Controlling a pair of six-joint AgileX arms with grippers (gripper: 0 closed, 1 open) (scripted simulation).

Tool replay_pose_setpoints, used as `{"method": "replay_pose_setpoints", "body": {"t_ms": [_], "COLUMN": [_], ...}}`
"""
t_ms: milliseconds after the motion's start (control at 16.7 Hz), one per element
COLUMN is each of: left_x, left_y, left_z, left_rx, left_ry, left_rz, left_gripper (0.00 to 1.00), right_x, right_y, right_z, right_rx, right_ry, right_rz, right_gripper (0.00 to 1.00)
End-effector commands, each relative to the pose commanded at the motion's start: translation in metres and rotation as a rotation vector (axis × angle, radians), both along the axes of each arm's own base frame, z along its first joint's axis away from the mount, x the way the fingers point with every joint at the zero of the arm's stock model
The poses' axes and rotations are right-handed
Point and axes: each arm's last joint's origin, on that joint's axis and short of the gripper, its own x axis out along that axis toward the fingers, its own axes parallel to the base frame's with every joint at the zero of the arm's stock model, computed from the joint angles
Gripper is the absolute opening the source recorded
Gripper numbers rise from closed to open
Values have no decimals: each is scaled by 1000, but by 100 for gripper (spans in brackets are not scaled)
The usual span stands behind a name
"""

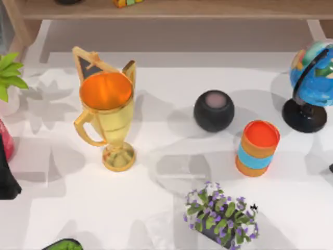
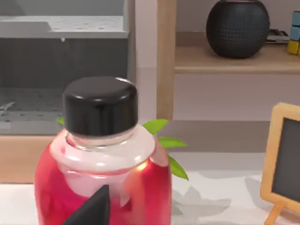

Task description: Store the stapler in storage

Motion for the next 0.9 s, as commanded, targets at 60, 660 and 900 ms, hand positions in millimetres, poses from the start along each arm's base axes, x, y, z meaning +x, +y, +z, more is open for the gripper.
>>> {"method": "replay_pose_setpoints", "body": {"t_ms": [60, 660, 900], "left_x": [0, 0, 0], "left_y": [0, 0, 0], "left_z": [0, 0, 0], "left_rx": [0, 0, 0], "left_ry": [0, 0, 0], "left_rz": [0, 0, 0], "left_gripper": [100, 100, 100], "right_x": [10, 191, 246], "right_y": [-3, -85, -130], "right_z": [11, 14, -51], "right_rx": [-66, -804, -1044], "right_ry": [-3, 29, 53], "right_rz": [-5, -40, -37], "right_gripper": [100, 100, 100]}}
